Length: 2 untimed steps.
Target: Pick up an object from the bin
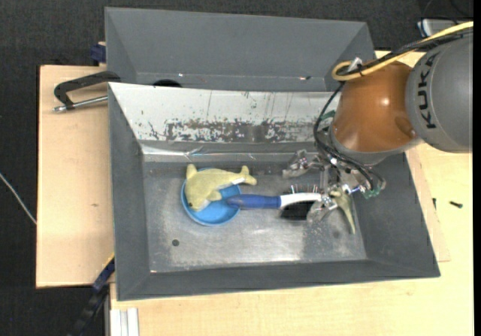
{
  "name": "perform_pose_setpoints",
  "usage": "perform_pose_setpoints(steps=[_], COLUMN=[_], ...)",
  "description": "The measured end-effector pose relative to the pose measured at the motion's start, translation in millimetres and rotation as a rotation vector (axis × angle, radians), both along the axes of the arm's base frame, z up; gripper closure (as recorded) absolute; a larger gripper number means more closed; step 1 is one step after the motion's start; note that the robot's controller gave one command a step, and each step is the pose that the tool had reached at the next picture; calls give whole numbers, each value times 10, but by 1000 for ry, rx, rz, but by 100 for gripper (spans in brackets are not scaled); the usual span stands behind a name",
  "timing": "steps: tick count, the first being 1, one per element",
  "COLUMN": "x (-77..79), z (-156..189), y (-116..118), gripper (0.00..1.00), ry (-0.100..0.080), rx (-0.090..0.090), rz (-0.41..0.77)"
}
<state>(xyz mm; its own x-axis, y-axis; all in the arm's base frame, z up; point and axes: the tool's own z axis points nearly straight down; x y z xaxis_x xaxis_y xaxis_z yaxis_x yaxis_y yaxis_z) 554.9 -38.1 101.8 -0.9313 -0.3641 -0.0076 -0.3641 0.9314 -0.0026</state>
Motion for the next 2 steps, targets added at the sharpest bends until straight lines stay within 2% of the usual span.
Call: perform_pose_setpoints(steps=[1, 2], x=[262, 200], z=[83, -272], y=[67, 895], gripper=[0, 0], ry=[1, 3], rx=[2, -2], rz=[-54, -135])
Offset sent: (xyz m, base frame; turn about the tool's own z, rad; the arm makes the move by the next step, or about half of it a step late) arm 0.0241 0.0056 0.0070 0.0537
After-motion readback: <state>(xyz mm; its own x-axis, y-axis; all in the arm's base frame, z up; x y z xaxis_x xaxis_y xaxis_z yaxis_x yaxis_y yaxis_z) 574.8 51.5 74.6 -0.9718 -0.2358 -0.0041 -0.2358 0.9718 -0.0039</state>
